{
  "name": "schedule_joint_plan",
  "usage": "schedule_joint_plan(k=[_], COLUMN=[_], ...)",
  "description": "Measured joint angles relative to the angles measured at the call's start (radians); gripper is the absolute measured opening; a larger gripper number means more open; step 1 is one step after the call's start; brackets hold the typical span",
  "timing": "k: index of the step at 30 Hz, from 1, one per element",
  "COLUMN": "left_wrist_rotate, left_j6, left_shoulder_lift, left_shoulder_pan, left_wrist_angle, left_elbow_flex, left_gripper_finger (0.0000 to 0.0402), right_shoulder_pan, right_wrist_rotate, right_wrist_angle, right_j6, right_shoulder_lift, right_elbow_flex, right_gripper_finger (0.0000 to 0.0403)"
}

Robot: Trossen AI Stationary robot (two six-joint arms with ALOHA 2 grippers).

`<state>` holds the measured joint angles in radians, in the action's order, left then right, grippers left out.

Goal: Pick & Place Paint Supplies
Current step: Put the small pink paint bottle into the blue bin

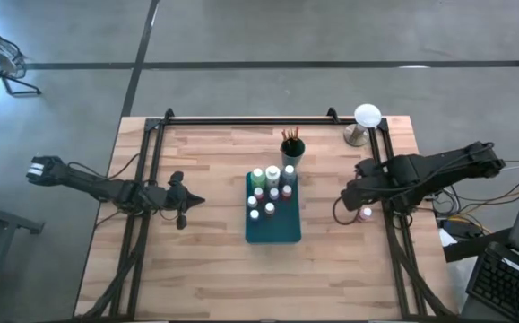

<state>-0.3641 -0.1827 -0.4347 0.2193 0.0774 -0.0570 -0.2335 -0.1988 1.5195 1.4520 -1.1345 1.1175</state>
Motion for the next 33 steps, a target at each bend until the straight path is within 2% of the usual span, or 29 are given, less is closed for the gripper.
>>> schedule_joint_plan(k=[6,12,20,33], left_wrist_rotate=[0.0,0.0,0.0,0.0], left_j6=[0.0,0.0,0.0,0.0], left_shoulder_lift=[0.0,0.0,0.0,0.0], left_shoulder_pan=[0.0,0.0,0.0,0.0], left_wrist_angle=[0.0,0.001,0.001,0.001], left_elbow_flex=[0.0,0.0,0.0,0.0], left_gripper_finger=[0.0007,0.0007,0.0007,0.0007], right_shoulder_pan=[0.01,0.032,0.086,0.117], right_wrist_rotate=[0.031,0.069,0.071,0.099], right_wrist_angle=[0.001,-0.054,-0.086,-0.075], right_j6=[0.013,-0.021,-0.192,-0.26], right_shoulder_lift=[0.055,0.075,0.092,0.092], right_elbow_flex=[-0.079,-0.142,-0.142,-0.182], right_gripper_finger=[0.0173,0.0159,0.0141,0.0106])
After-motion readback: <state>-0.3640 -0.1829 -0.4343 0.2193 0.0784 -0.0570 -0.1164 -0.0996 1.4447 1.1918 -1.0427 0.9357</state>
